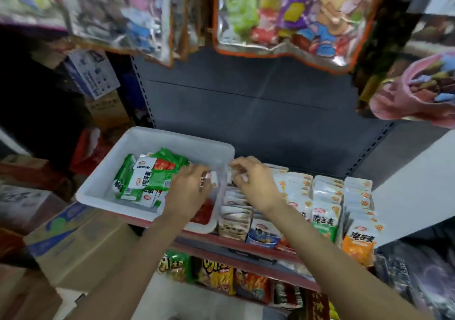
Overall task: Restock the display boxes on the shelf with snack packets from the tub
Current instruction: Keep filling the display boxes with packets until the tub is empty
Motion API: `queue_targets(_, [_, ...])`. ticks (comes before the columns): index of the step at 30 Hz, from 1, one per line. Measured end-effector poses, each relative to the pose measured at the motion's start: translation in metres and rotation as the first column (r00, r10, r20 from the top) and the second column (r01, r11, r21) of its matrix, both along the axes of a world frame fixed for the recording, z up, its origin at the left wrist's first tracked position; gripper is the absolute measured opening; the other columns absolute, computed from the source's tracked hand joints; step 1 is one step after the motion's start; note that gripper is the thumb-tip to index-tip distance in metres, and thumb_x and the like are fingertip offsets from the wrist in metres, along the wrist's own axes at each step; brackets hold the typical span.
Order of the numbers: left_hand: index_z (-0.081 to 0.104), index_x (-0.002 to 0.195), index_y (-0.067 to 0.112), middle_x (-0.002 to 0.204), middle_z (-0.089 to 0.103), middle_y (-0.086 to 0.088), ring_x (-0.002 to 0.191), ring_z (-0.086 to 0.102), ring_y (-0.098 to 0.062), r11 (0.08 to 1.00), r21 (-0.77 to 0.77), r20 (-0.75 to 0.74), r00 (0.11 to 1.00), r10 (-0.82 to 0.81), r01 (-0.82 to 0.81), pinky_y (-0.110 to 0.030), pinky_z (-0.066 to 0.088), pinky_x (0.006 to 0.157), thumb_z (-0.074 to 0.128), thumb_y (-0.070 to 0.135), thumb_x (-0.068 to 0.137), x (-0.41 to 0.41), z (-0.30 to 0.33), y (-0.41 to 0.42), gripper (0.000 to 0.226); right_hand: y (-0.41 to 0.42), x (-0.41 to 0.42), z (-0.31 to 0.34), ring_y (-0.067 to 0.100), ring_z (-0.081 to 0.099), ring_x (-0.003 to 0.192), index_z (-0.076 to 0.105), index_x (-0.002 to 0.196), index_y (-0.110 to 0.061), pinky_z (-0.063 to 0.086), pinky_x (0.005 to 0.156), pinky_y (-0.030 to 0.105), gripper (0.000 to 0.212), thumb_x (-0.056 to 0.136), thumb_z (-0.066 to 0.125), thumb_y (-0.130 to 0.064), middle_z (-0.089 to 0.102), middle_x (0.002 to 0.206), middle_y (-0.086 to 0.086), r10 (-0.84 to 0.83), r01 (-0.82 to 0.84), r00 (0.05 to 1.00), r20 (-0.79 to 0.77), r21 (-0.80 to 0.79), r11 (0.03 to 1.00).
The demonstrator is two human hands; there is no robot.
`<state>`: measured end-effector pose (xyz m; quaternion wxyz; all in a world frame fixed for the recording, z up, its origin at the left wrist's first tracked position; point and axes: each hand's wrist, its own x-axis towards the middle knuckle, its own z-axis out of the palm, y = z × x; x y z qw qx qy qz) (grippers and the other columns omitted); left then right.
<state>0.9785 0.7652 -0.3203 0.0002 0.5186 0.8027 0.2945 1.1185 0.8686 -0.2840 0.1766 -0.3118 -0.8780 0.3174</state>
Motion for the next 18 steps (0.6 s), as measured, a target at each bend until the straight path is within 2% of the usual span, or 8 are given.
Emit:
queue_targets(3, [0.065,0.109,0.006,0.105,0.065,-0.015,0.100,0.059,-0.035,0.990,-0.108,0.043,0.995,0.092,-0.087,-0.042,0.049,0.083,0.063,0.012,0.083,-0.055,-0.010,-0.025,0.026,-0.027,-0.065,-0.011,0.029,0.055,0.109,0.061,0.117,-0.009,0.042,0.097,0.040,0.030,0.088,0.055,-0.008,0.058,0.118,0.014,0.091,-0.095,0.992,0.084,0.046,0.994])
queue_targets(5, [0.058,0.123,0.011,0.117,0.062,-0.012,0.109,0.055,-0.032,0.962,-0.236,0.057,0.987,0.152,-0.135,-0.041,0.047,0.089,0.060,0.018,0.087,-0.083,-0.019,-0.036,0.036,-0.040,-0.101,-0.024,0.029,0.054,0.114,0.057,0.126,-0.014,0.041,0.099,0.040,0.036,0.090,0.053,-0.011,0.054,0.126,0.013,0.114,-0.123,0.977,0.183,0.039,0.992])
queue_targets(7, [0.053,0.129,0.012,0.121,0.060,-0.012,0.111,0.054,-0.031,0.925,-0.350,0.120,0.972,0.202,-0.149,-0.040,0.046,0.092,0.059,0.021,0.089,-0.117,-0.029,-0.045,0.041,-0.053,-0.141,-0.043,0.029,0.051,0.119,0.050,0.133,-0.014,0.042,0.099,0.037,0.043,0.090,0.054,-0.011,0.050,0.132,0.014,0.141,-0.146,0.948,0.286,-0.005,0.989])
queue_targets(10, [0.049,0.128,0.007,0.126,0.056,-0.014,0.116,0.052,-0.029,0.854,-0.508,0.151,0.965,0.214,-0.110,-0.036,0.043,0.095,0.058,0.023,0.091,-0.162,-0.045,-0.051,0.041,-0.063,-0.187,-0.076,0.031,0.045,0.126,0.041,0.138,-0.008,0.040,0.103,0.038,0.053,0.088,0.057,-0.012,0.044,0.138,0.016,0.162,-0.159,0.886,0.435,-0.043,0.986])
queue_targets(12, [0.045,0.130,0.006,0.131,0.051,-0.014,0.120,0.049,-0.029,0.818,-0.570,0.175,0.962,0.211,-0.075,-0.036,0.042,0.097,0.058,0.023,0.091,-0.184,-0.055,-0.055,0.044,-0.067,-0.208,-0.093,0.029,0.040,0.131,0.034,0.143,-0.010,0.038,0.106,0.035,0.059,0.089,0.057,-0.011,0.038,0.145,0.013,0.149,-0.153,0.863,0.483,-0.033,0.988])
queue_targets(14, [0.042,0.132,0.006,0.134,0.047,-0.013,0.120,0.049,-0.028,0.797,-0.604,0.240,0.951,0.193,-0.010,-0.035,0.043,0.096,0.058,0.018,0.091,-0.200,-0.064,-0.059,0.046,-0.070,-0.222,-0.108,0.027,0.030,0.138,0.021,0.149,-0.017,0.033,0.108,0.034,0.068,0.090,0.052,-0.008,0.022,0.155,0.009,0.135,-0.149,0.825,0.548,-0.020,0.989])
queue_targets(16, [0.040,0.137,0.009,0.138,0.043,-0.012,0.122,0.047,-0.028,0.781,-0.620,0.278,0.952,0.129,0.076,-0.036,0.043,0.098,0.057,0.014,0.090,-0.211,-0.072,-0.063,0.050,-0.073,-0.232,-0.118,0.030,0.020,0.143,0.010,0.151,-0.020,0.027,0.112,0.040,0.074,0.091,0.050,-0.006,0.008,0.159,0.008,0.106,-0.160,0.764,0.636,0.027,0.987])
queue_targets(18, [0.034,0.143,0.013,0.145,0.036,-0.011,0.128,0.043,-0.028,0.758,-0.639,0.257,0.965,0.045,0.135,-0.038,0.039,0.104,0.059,0.012,0.089,-0.217,-0.079,-0.065,0.060,-0.077,-0.238,-0.122,0.032,0.022,0.142,0.012,0.150,-0.017,0.021,0.114,0.048,0.070,0.092,0.050,-0.007,0.014,0.157,0.012,0.057,-0.174,0.720,0.691,0.100,0.980])
